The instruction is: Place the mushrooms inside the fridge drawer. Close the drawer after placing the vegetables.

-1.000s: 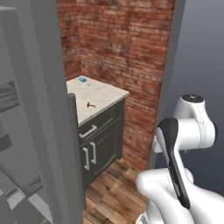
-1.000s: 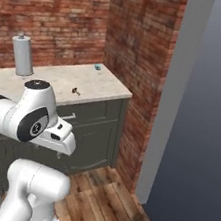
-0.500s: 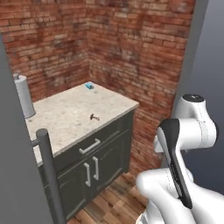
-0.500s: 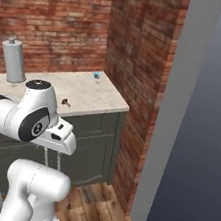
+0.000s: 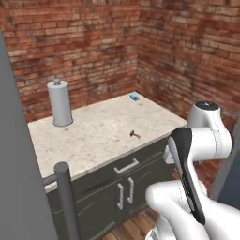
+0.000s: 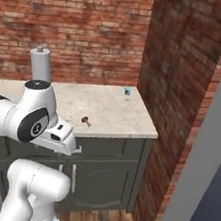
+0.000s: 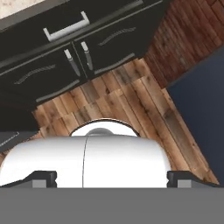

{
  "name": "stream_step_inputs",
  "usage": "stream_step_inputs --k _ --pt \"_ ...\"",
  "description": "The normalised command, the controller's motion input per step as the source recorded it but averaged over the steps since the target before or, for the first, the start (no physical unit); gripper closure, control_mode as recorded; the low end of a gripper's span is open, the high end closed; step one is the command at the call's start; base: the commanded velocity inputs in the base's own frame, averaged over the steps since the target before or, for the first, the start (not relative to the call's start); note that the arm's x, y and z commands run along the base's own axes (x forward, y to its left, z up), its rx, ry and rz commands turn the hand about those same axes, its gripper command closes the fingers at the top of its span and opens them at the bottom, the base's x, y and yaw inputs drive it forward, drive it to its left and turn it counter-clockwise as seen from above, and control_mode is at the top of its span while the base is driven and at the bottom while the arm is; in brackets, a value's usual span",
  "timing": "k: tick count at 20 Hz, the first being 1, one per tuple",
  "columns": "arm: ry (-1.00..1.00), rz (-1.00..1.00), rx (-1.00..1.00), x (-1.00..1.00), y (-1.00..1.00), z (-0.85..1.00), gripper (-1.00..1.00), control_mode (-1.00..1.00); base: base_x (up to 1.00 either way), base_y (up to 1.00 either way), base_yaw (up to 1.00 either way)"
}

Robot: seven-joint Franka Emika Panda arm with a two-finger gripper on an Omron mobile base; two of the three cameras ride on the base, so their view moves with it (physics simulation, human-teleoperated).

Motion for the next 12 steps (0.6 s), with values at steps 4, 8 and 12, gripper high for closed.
stream_step_inputs --k 4,8,12 --pt "0.0 0.0 0.0 0.0 0.0 0.0 -1.0 1.0 0.62 -0.06 0.42" --pt "0.0 0.0 0.0 0.0 0.0 0.0 -1.0 1.0 0.37 -0.22 0.42" --pt "0.0 0.0 0.0 0.0 0.0 0.0 -1.0 1.0 0.21 -0.26 0.3"
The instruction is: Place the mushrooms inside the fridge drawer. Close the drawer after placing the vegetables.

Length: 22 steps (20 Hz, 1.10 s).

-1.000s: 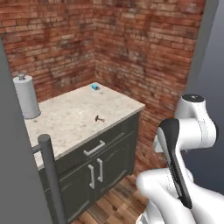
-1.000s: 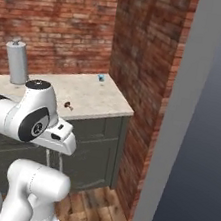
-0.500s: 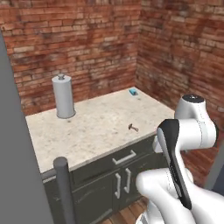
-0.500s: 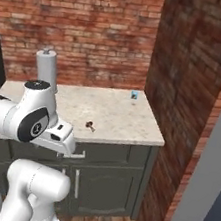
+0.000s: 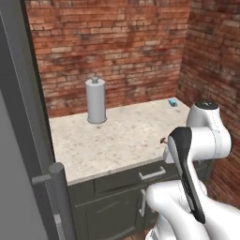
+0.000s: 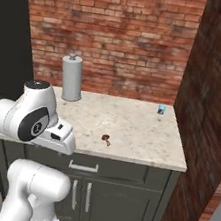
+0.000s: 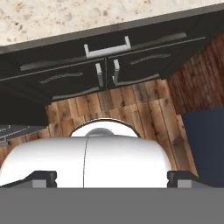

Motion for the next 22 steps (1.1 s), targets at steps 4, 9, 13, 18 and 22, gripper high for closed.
stream_step_inputs --k 4,9,13,18,22 --pt "0.0 0.0 0.0 0.0 0.0 0.0 -1.0 1.0 0.26 -0.15 0.21" --pt "0.0 0.0 0.0 0.0 0.0 0.0 -1.0 1.0 0.4 -0.32 0.19" --pt "0.0 0.0 0.0 0.0 0.0 0.0 -1.0 1.0 0.46 -0.44 0.16" --pt "0.0 0.0 0.0 0.0 0.0 0.0 -1.0 1.0 0.37 -0.42 0.14" --pt "0.0 0.0 0.0 0.0 0.0 0.0 -1.0 1.0 0.39 -0.19 0.11"
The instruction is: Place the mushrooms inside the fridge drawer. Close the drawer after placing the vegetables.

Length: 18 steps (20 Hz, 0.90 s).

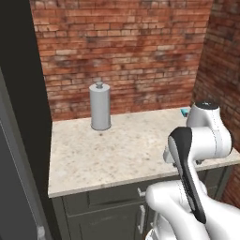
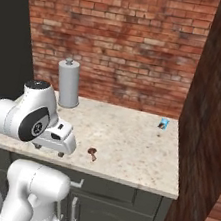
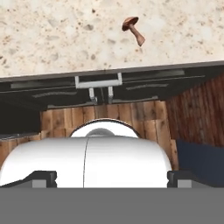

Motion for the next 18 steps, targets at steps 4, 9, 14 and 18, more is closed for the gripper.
stream_step_inputs --k 4,9,14,18 --pt "0.0 0.0 0.0 0.0 0.0 0.0 -1.0 1.0 0.4 -0.36 0.09" --pt "0.0 0.0 0.0 0.0 0.0 0.0 -1.0 1.0 0.31 -0.57 0.08" --pt "0.0 0.0 0.0 0.01 0.0 0.0 -1.0 -1.0 0.17 -0.06 0.01" --pt "0.0 0.0 0.0 0.28 0.0 -0.27 -1.0 -1.0 0.0 0.0 0.0"
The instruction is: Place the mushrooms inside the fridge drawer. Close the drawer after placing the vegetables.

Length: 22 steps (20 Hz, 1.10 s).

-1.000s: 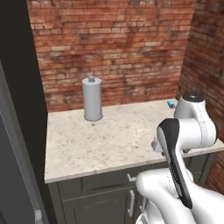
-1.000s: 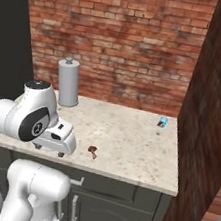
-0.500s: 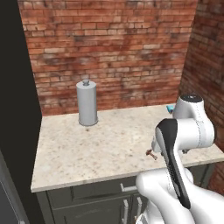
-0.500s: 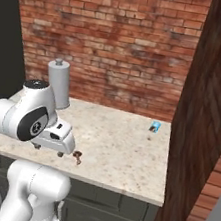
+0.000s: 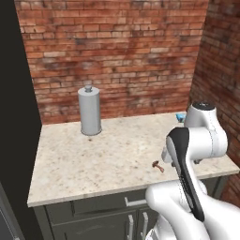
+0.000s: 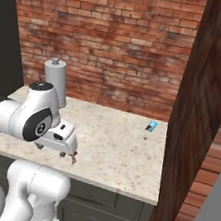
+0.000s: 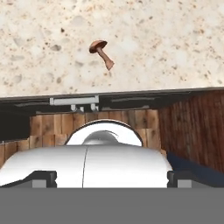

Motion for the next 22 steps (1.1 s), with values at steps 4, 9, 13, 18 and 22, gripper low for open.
stream_step_inputs --k 4,9,13,18,22 --pt "0.0 0.0 0.0 0.61 0.0 -0.62 -1.0 -1.0 0.0 0.0 0.0" --pt "0.0 0.0 0.0 0.67 0.0 -0.61 -1.0 -1.0 0.0 0.0 0.0" --pt "0.0 0.0 0.0 0.57 0.0 -0.56 -1.0 -1.0 0.0 0.0 0.0" --pt "-0.01 0.0 0.02 0.35 -0.1 -0.25 -1.0 -1.0 0.0 0.0 0.0" --pt "0.0 0.0 0.0 0.35 -0.01 -0.45 -1.0 -1.0 0.0 0.0 0.0"
